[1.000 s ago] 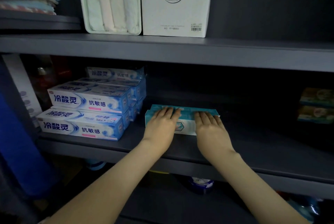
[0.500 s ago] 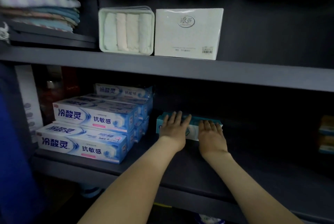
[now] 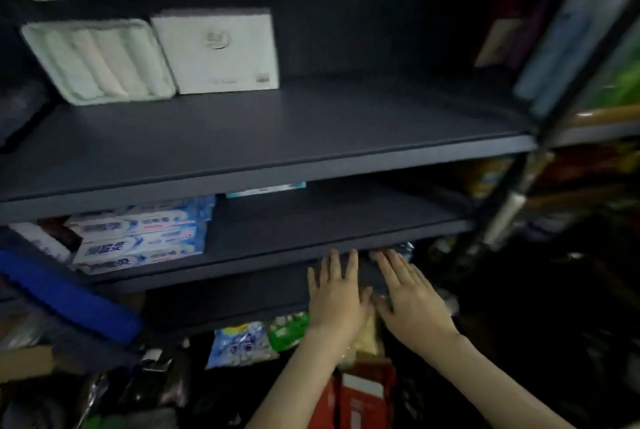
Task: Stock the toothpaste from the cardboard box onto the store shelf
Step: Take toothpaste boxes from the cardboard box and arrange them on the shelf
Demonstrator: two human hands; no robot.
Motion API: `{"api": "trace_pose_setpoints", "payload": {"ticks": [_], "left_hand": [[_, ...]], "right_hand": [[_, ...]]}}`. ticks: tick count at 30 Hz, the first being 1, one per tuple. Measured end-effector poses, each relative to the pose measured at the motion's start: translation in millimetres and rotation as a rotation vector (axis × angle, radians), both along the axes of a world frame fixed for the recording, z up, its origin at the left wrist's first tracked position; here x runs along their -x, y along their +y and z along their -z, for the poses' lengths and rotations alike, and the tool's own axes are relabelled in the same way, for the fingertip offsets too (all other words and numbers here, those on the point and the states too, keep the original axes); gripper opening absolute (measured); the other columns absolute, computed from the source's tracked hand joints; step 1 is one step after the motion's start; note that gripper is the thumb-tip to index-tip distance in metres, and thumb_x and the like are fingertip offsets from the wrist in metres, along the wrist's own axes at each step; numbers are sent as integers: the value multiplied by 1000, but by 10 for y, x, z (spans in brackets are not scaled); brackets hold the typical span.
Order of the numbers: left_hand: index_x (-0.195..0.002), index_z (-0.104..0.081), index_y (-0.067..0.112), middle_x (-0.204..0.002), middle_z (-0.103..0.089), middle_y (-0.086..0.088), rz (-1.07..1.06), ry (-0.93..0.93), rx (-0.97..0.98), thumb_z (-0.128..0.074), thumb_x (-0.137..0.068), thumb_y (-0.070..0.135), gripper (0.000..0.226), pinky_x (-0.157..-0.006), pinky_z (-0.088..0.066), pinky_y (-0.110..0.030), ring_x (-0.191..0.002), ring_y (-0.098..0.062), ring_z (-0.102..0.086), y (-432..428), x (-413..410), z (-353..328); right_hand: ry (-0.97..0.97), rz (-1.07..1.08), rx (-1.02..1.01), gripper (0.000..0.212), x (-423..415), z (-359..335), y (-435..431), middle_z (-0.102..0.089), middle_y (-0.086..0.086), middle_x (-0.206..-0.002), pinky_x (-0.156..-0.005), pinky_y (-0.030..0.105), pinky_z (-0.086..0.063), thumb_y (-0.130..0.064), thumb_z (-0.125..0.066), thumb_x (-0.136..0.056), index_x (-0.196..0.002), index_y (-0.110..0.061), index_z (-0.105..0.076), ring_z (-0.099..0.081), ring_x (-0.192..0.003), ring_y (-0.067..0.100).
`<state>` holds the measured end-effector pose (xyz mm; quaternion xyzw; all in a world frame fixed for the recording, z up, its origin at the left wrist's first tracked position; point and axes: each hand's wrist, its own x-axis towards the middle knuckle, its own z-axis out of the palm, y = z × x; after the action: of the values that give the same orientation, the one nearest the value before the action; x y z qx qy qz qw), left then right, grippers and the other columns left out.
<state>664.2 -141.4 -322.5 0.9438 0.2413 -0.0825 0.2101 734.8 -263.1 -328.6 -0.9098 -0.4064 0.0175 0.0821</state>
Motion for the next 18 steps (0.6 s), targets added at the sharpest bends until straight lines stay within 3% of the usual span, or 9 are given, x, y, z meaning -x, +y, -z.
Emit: {"api": "trace_pose_setpoints", "payload": {"ticks": [6,13,18], "left_hand": [[-155,-1,22,-162,-4,-10,294,-98,-92,-30,-101,51,68,-119,-4,-46,-148,-29,-8,-1229,-433,-675],[-155,-6,21,-161,-11,-10,538,-245,-172,-32,-99,56,71,-119,-10,-46,-147,-29,-15,-3072,-1303,-1288],[-155,-8,21,-161,-11,-9,591,-355,-177,-32,-96,61,75,-119,-9,-45,-147,-27,-14,-4393,-1861,-1647]], "right_hand": [[-112,243,-30,65,-143,-676,-1483,-44,13,-145,-109,36,-34,-42,-53,-92,-145,-7,-39,-42,-135,28],[-192,449,-131,68,-665,-1289,-3430,-29,4,-155,-114,29,-23,-50,-41,-97,-152,-15,-22,-26,-143,19],[-270,573,-209,63,-1192,-1620,-4832,-49,10,-140,-105,38,-38,-44,-57,-91,-141,-8,-43,-45,-130,28]]}}
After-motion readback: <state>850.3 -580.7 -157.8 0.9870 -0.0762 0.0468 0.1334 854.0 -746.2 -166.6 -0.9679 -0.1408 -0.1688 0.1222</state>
